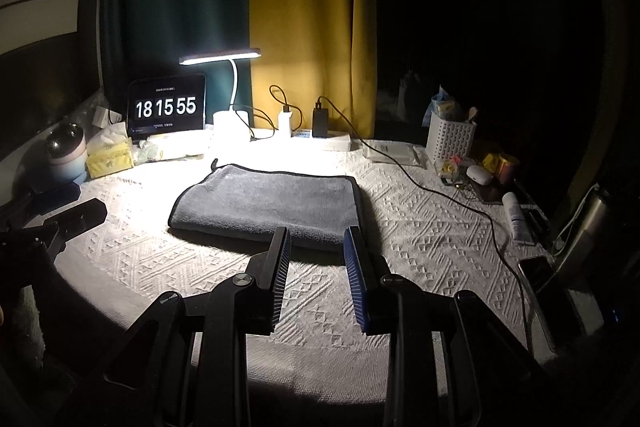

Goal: Fold towel

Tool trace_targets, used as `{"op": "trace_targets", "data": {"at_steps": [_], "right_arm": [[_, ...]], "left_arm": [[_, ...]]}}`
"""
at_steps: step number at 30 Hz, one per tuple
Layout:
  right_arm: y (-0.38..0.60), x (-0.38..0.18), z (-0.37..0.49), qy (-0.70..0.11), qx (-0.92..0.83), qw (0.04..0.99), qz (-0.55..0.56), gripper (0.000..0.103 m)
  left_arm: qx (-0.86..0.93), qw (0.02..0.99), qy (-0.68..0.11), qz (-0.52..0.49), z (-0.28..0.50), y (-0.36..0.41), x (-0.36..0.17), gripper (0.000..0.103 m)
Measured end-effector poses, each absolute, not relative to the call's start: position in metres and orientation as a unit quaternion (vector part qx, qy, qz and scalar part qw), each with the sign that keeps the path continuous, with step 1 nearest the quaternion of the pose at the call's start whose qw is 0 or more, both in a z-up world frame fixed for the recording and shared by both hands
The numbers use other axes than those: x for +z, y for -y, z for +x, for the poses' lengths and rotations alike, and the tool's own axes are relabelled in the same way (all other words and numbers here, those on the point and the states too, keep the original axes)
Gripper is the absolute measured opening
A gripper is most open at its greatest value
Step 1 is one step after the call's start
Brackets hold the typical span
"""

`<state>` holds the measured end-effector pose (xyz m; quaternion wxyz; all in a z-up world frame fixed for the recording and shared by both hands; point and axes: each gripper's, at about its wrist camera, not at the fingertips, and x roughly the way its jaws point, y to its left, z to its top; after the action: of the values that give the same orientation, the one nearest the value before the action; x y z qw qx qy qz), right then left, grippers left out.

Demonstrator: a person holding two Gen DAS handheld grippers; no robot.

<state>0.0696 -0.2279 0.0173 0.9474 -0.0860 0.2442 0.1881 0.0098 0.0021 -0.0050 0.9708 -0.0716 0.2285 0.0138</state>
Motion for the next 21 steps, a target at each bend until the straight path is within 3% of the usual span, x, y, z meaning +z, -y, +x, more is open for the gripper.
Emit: {"op": "trace_targets", "data": {"at_steps": [9,13,21], "right_arm": [[0.231,0.037,0.050,-0.220,0.190,0.953,-0.087,0.030],[0.234,0.046,0.043,-0.208,0.190,0.955,-0.088,0.042],[0.236,0.053,0.038,-0.198,0.189,0.958,-0.089,0.043]], "left_arm": [[0.027,0.977,-0.201,-0.069,-0.010,-0.008,0.013,0.077],[0.039,0.975,-0.206,-0.071,-0.011,-0.010,0.017,0.077],[0.038,0.980,-0.186,-0.056,-0.022,-0.009,0.025,0.077]]}}
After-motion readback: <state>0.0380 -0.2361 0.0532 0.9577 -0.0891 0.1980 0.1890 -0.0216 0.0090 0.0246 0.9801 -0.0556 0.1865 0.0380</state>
